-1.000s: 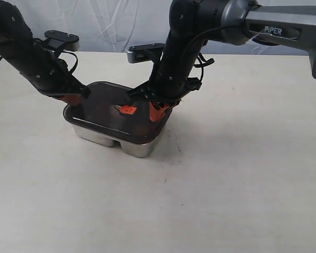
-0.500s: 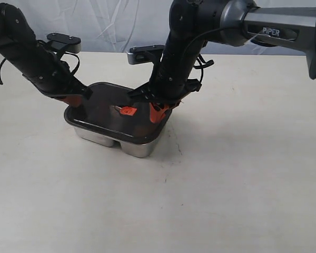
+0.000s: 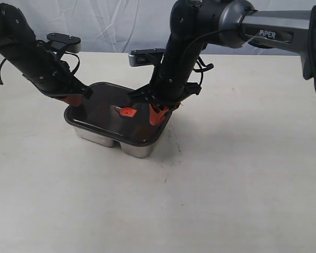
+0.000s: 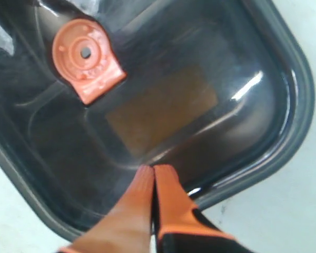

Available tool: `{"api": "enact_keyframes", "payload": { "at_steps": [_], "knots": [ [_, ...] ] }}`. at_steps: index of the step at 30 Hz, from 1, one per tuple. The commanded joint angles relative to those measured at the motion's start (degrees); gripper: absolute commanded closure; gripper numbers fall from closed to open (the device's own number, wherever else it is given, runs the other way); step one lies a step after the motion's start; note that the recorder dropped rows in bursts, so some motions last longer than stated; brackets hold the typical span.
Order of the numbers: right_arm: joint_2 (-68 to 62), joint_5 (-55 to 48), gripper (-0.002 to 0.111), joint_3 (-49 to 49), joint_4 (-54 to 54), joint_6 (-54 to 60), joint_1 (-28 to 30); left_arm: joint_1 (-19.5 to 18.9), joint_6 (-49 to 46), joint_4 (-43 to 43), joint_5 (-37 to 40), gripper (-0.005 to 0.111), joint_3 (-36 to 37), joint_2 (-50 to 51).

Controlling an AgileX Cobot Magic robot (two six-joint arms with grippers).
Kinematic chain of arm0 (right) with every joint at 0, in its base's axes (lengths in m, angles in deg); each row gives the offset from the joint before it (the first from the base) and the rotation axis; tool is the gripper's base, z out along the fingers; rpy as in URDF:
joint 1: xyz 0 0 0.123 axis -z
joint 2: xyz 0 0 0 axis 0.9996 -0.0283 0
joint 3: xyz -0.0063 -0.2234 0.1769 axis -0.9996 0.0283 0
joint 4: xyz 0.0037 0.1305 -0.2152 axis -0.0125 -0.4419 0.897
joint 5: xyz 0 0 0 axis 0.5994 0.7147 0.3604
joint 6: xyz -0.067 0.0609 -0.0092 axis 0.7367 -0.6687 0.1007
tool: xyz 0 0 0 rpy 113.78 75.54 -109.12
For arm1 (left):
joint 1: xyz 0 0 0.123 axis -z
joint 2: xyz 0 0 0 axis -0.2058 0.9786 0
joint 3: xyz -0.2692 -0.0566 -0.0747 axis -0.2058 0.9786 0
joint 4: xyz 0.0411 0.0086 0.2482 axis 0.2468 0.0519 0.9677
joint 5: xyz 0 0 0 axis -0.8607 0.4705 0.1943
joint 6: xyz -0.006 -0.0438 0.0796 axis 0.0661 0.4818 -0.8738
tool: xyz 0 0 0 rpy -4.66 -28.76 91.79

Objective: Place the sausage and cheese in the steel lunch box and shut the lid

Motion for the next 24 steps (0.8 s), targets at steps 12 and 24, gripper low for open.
{"api": "enact_keyframes", "payload": {
  "at_steps": [12, 24],
  "knots": [
    [-5.4, -2.1, 0.109, 1.0, -0.4, 0.3, 0.0, 0.1, 0.0, -0.7, 1.7, 0.107, 1.2, 2.7],
    [-0.8, 0.6, 0.109, 1.0, 2.0, -0.4, 0.0, 0.0, 0.0, -1.4, -0.5, 0.107, 0.8, -3.9]
  ]
}}
